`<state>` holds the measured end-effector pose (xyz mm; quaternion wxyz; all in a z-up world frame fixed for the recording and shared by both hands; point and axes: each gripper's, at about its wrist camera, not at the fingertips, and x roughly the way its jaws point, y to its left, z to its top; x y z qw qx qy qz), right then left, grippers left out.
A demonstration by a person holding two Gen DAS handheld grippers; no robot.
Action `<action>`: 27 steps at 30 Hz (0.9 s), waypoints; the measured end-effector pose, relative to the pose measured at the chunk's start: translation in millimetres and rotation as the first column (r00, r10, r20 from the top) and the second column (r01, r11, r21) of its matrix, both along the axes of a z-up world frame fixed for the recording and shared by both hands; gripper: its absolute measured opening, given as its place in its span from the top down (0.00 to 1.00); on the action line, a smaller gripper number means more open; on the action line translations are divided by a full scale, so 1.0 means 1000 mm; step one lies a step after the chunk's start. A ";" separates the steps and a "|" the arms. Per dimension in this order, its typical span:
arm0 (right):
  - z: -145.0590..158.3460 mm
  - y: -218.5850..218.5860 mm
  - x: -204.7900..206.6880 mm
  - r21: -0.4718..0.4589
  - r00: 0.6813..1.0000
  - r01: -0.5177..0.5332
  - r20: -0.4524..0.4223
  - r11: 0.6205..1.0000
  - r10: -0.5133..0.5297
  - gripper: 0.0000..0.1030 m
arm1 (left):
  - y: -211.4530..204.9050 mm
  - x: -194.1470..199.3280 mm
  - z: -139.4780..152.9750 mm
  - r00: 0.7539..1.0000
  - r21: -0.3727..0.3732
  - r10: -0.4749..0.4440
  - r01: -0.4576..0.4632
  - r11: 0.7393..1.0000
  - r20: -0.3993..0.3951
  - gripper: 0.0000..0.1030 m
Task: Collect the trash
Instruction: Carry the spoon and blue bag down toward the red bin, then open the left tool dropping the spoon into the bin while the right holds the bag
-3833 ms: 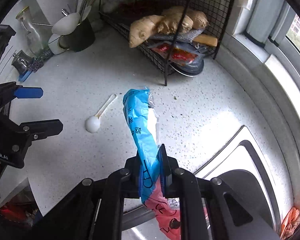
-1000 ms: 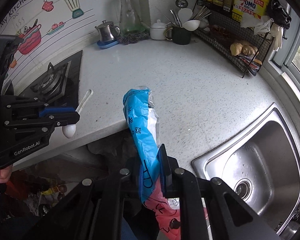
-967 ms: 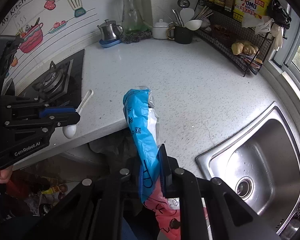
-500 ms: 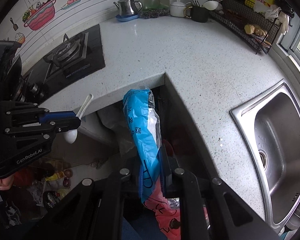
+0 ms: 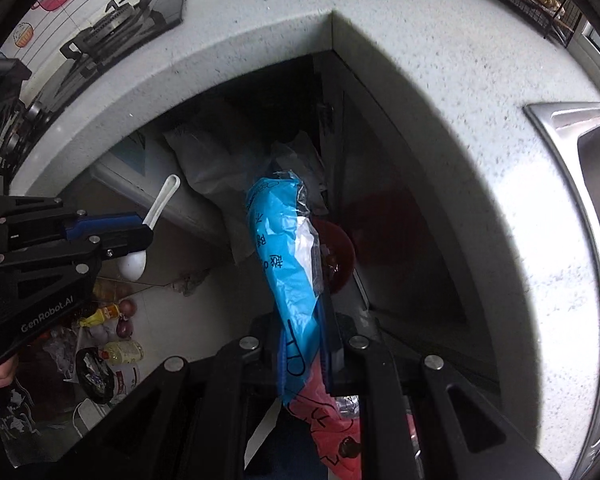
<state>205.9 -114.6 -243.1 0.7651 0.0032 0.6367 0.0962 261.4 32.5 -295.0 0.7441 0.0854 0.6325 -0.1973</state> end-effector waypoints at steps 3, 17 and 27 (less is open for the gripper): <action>-0.038 -0.005 0.002 -0.002 1.000 0.016 -0.017 1.000 -0.016 0.89 | -0.009 0.003 -0.043 1.000 0.012 0.001 -0.001 1.000 -0.009 0.92; -0.191 -0.021 0.029 -0.047 0.997 0.073 -0.029 0.996 -0.075 0.89 | -0.042 0.043 -0.210 0.998 -0.010 0.032 -0.033 0.999 -0.052 0.92; -0.206 -0.020 0.036 -0.069 0.997 0.049 -0.049 0.996 -0.053 0.89 | -0.053 0.048 -0.202 1.000 0.047 -0.020 0.019 0.999 0.013 0.41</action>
